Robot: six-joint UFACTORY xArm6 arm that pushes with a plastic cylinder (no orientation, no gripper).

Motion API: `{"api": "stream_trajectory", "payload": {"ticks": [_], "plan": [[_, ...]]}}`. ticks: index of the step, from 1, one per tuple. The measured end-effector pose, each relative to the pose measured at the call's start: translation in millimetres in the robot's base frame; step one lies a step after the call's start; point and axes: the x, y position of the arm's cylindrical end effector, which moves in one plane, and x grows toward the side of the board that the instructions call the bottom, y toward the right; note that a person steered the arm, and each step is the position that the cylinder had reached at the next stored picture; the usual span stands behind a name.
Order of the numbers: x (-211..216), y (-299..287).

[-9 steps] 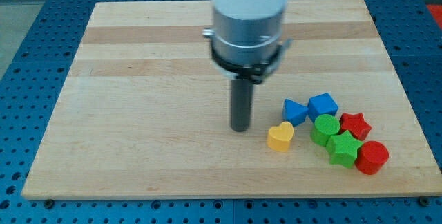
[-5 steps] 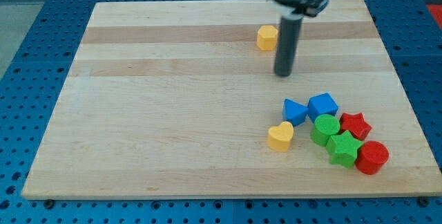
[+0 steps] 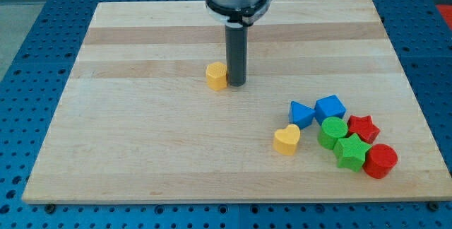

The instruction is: Push the yellow hexagon into the yellow heart

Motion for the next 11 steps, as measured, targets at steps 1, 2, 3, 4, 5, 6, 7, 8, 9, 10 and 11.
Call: {"api": "stream_trajectory", "payload": {"ticks": [1,2,3,4,5,6,7,8,9,10,11], "plan": [[-20.5,1.2],[-55.8,-4.4],[-17.8,-45.2],[62.4,-79.0],[85.7,-84.8],[62.9,-91.5],[52.8,-130.9],[76.6,-166.7],[97.8,-155.8],[113.3,-113.9],[125.0,-78.8]]}}
